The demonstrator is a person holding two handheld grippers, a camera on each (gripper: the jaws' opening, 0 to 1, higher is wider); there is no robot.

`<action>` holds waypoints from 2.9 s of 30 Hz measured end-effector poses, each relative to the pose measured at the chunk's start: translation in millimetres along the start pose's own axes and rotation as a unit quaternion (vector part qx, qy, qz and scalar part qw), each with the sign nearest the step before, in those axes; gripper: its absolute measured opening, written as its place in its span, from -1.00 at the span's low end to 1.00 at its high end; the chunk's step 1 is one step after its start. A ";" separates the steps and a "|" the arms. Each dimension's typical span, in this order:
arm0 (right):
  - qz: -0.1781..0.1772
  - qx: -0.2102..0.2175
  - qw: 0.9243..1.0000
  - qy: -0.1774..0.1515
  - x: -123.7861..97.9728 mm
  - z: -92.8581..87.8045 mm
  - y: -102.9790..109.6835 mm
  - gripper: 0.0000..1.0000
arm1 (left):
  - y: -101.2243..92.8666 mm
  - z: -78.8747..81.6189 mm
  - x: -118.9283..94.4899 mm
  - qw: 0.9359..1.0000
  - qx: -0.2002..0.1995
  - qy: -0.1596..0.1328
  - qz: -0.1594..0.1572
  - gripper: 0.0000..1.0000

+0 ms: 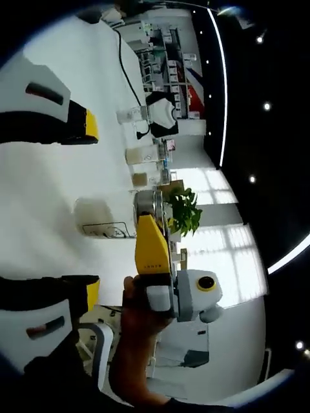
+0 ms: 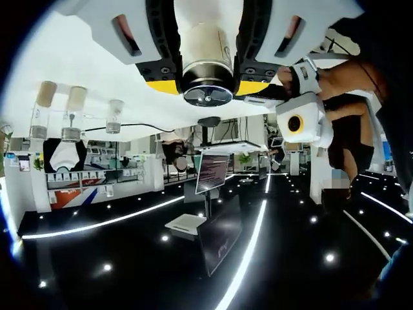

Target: Rotate the seasoning bottle until the label or dispensing opening points toward the visible target arrow and the bottle remains upright within the marked orientation range

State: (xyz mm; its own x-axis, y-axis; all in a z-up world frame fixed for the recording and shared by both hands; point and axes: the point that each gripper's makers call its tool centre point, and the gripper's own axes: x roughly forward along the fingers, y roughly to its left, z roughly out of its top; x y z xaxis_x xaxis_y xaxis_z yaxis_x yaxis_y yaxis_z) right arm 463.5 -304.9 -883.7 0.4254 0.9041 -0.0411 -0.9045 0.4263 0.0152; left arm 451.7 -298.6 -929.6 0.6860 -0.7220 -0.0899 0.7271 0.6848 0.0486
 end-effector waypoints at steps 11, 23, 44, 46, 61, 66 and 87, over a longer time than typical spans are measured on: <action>0.002 -0.001 1.000 0.009 36.3 -10.6 -12.5 -0.43 | 25.1 5.0 -21.6 1.000 -0.002 -0.007 0.022 1.00; 0.007 0.004 1.000 0.002 70.4 -16.6 -25.0 -0.43 | 28.8 0.2 -23.2 0.999 0.003 0.009 0.031 1.00; 0.004 -0.005 1.000 -0.008 94.1 -22.9 -46.8 -0.43 | 33.7 -3.0 -25.5 0.999 0.019 0.015 0.035 1.00; 0.008 -0.005 1.000 -0.011 93.1 -23.0 -46.1 -0.43 | 34.4 -2.4 -26.8 0.999 0.022 0.015 0.036 1.00; 0.014 -0.001 1.000 -0.024 84.5 -23.5 -50.3 -0.43 | 34.0 -9.0 -25.6 0.999 0.020 0.018 0.032 1.00; 0.013 -0.003 1.000 -0.024 86.0 -22.7 -51.7 -0.43 | 31.4 -10.8 -22.9 0.999 0.025 0.023 0.028 1.00; 0.004 -0.013 0.999 -0.038 81.0 -10.9 -54.9 -0.02 | 33.0 -13.3 -21.7 0.999 0.020 0.022 0.027 1.00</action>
State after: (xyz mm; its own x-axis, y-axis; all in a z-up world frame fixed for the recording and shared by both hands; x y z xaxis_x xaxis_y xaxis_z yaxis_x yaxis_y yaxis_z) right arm 547.2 -255.4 -898.8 0.4183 0.9076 0.0357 -0.9080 0.4189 -0.0110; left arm 460.4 -259.0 -939.3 0.7226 -0.6792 -0.1288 0.6907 0.7170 0.0939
